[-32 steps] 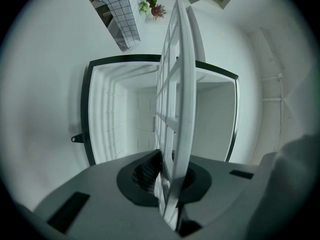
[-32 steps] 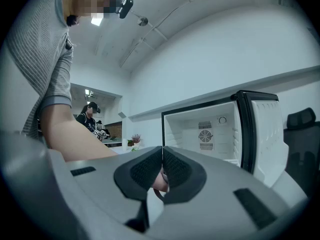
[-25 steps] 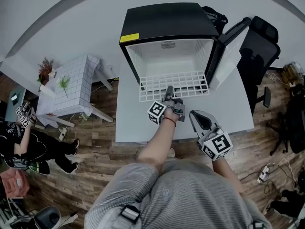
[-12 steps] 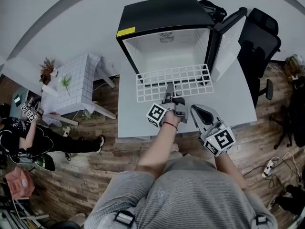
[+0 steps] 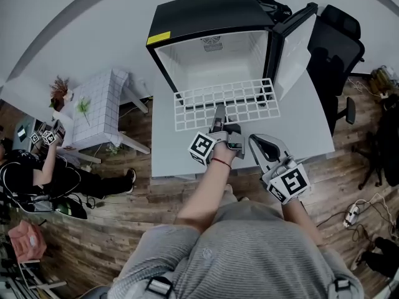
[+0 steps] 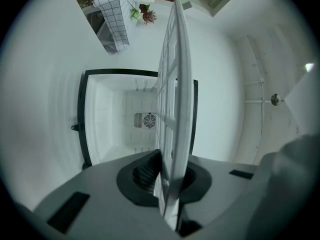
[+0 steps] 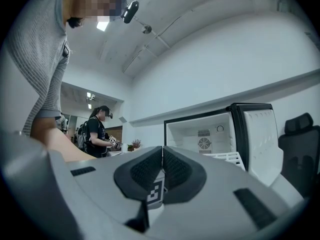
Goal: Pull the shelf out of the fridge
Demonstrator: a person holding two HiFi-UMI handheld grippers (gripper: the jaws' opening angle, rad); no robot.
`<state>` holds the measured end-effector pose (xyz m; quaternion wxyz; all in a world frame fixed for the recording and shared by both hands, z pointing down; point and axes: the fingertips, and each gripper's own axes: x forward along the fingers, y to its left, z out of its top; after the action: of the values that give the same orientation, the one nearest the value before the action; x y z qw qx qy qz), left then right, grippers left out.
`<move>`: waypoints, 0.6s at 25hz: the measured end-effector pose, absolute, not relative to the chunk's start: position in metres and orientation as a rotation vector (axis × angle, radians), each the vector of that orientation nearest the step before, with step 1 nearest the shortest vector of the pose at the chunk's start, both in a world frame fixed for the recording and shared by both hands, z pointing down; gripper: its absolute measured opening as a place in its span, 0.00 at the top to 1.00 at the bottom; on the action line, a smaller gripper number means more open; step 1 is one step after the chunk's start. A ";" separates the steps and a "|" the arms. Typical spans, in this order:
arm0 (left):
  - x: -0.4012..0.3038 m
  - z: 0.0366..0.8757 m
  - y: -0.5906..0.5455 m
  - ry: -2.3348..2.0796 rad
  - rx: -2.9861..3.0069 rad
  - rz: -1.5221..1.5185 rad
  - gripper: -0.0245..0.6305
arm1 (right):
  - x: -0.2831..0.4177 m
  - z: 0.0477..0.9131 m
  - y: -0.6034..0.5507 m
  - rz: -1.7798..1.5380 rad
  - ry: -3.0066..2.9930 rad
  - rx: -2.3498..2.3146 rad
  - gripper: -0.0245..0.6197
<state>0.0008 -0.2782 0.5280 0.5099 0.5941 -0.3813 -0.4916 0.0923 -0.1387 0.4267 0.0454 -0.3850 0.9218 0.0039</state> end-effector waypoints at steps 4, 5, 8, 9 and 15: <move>0.002 0.526 -0.279 -0.913 1.432 -1.184 0.92 | 0.094 0.425 -0.139 -0.008 2.799 -1.177 0.94; 0.003 0.526 -0.279 -0.913 1.434 -1.178 0.92 | 0.094 0.426 -0.141 -0.015 2.798 -1.183 0.94; 0.005 0.528 -0.282 -0.914 1.437 -1.161 0.92 | 0.094 0.429 -0.145 -0.030 2.805 -1.203 0.94; 0.005 0.528 -0.282 -0.914 1.436 -1.159 0.92 | 0.094 0.429 -0.146 -0.034 2.807 -1.205 0.94; 0.005 0.531 -0.284 -0.922 1.434 -1.158 0.92 | 0.098 0.431 -0.148 -0.040 2.801 -1.212 0.94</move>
<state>0.0055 -0.2842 0.5308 0.5143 0.5966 -0.3838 -0.4819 0.0982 -0.1481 0.4306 0.0447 -0.3968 0.9167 -0.0132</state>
